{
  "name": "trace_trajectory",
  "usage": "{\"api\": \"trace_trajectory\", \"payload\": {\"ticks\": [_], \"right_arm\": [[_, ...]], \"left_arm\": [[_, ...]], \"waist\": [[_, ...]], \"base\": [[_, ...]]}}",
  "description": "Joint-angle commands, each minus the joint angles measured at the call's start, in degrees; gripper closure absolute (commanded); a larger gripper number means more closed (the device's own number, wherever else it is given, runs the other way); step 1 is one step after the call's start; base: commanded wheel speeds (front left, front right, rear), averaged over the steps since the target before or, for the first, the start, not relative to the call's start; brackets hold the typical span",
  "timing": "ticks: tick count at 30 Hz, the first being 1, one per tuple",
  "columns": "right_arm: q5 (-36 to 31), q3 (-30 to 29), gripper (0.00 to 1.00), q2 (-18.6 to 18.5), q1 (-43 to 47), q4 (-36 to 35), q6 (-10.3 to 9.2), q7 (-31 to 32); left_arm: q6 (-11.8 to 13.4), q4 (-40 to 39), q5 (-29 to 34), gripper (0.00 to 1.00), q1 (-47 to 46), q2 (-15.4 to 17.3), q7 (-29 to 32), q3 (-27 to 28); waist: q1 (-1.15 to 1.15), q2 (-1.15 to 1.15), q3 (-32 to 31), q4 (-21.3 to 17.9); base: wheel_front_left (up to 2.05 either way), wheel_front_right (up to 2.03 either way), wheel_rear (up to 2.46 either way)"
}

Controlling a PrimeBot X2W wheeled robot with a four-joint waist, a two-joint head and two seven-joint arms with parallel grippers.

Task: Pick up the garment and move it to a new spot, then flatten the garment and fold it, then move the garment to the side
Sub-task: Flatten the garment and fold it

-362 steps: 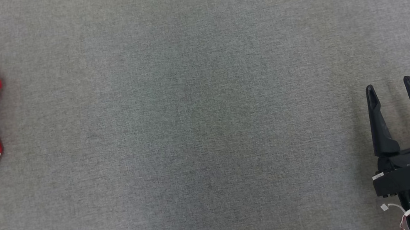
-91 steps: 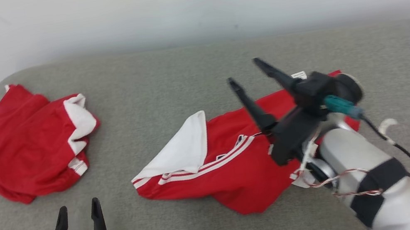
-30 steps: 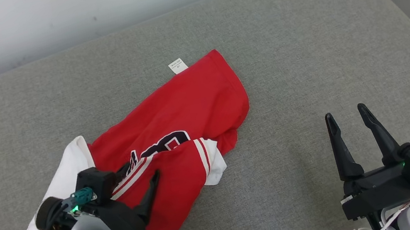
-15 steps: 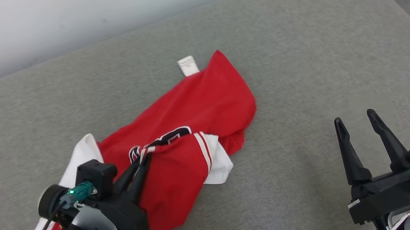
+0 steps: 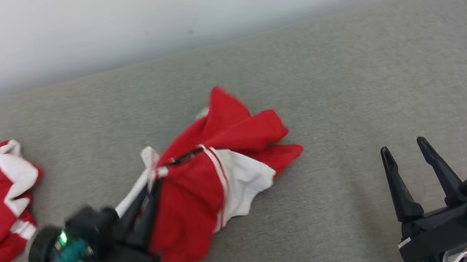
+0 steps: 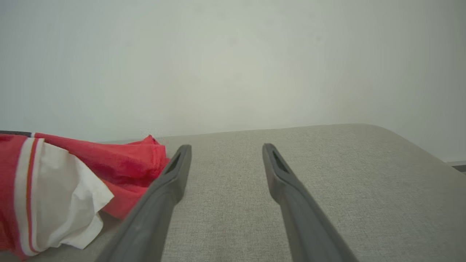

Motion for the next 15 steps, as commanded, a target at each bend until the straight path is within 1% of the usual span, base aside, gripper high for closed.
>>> {"api": "trace_trajectory", "payload": {"ticks": [1, 4, 7, 11, 15], "right_arm": [[0.26, 0.02, 0.00, -0.10, 0.93, 0.13, -0.15, -0.03], [0.43, -0.02, 0.00, 0.02, 1.28, 0.38, -0.15, -0.03], [0.42, 0.11, 0.00, 0.07, 1.58, 0.67, -0.15, -0.03], [0.64, 0.12, 0.00, -0.03, 1.55, 0.96, -0.15, -0.03], [0.79, 0.19, 0.00, -0.14, 1.47, 1.25, -0.15, -0.02]], "left_arm": [[0.62, -1.40, 0.05, 1.00, 2.41, 0.29, -0.62, -0.34], [1.80, -3.12, -0.72, 1.00, 6.86, 0.26, -1.74, -0.49], [2.97, -2.77, -1.30, 1.00, 10.96, 0.44, -3.05, -0.70], [4.11, -0.26, -2.43, 1.00, 15.21, -0.24, -5.42, -0.32], [4.55, 3.12, -3.76, 1.00, 17.58, -1.37, -7.55, 0.08]], "waist": [[0.00, 0.00, -1.41, 2.55], [0.00, 0.00, -1.26, 3.67], [0.00, 0.00, -0.97, 4.35], [0.00, 0.00, -0.43, 4.98], [0.00, 0.00, -0.25, 5.31]], "base": [[0.00, 0.00, 0.00], [0.00, 0.00, 0.00], [0.00, 0.00, 0.00], [0.00, 0.00, 0.00], [0.00, 0.00, 0.00]]}}
